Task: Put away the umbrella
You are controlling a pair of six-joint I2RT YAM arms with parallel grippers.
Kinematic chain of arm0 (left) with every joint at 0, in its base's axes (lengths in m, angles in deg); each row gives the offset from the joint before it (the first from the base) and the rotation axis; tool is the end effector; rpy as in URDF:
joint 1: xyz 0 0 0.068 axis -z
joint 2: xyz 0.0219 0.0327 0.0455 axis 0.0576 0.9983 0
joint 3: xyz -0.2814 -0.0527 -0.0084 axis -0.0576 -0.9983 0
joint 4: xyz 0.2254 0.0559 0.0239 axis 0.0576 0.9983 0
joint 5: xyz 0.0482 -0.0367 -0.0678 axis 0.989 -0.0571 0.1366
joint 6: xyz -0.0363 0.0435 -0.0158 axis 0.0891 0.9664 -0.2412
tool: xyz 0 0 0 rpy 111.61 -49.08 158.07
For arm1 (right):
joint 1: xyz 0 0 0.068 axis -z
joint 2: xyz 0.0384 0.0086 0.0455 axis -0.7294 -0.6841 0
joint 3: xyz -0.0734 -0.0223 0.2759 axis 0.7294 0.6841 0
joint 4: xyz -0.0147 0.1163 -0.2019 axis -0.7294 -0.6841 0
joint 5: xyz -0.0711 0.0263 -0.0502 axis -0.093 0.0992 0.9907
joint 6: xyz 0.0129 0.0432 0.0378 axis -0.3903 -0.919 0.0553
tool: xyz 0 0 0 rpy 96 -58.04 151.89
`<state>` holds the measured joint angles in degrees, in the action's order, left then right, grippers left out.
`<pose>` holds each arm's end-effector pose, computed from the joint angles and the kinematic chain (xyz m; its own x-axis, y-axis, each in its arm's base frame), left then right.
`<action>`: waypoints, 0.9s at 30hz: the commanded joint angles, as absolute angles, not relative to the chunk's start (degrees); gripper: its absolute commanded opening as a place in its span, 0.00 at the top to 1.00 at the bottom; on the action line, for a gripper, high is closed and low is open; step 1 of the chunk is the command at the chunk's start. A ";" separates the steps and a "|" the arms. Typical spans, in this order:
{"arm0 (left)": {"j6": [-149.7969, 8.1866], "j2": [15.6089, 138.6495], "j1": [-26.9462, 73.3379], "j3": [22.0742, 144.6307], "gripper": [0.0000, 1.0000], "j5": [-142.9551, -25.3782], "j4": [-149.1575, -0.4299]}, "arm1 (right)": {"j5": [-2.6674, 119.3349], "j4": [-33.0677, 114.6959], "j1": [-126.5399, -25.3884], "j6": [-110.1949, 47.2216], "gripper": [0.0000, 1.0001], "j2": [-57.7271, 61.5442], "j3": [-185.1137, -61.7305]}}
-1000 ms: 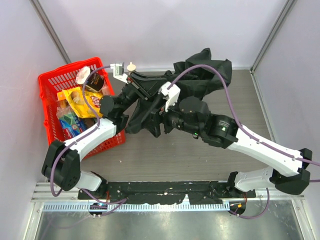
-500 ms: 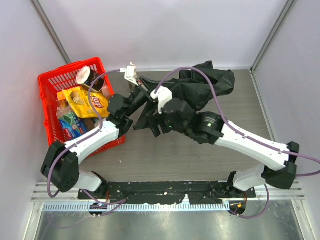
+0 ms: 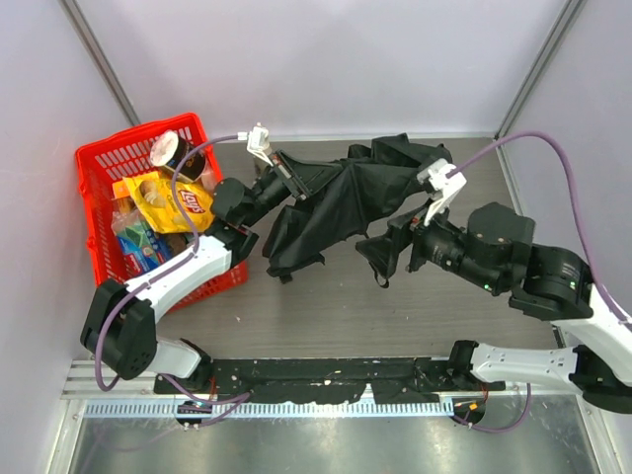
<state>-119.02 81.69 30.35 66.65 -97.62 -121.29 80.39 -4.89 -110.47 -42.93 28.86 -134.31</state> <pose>0.2374 -0.1769 0.3991 -0.5168 -0.6205 -0.5898 0.6942 0.0994 -0.7129 0.0620 0.1013 0.4768 -0.3396 -0.0019 -0.9406 -0.6888 0.6815 0.2473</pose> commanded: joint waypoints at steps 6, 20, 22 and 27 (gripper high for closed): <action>-123.12 80.65 30.36 72.00 1.00 -109.03 -127.18 | 84.00 0.89 -105.03 -33.29 0.06 19.62 -136.91; -121.97 77.83 29.92 74.73 1.00 -87.96 -100.27 | 65.52 11.16 -106.42 -44.80 0.25 29.19 -117.68; -124.69 78.62 29.92 74.12 1.00 -87.24 -103.26 | 65.80 19.13 -107.65 -45.24 0.33 30.60 -112.05; -126.81 80.47 30.01 74.38 1.00 -87.60 -104.51 | 61.23 30.33 -108.89 -47.61 0.96 27.28 -108.60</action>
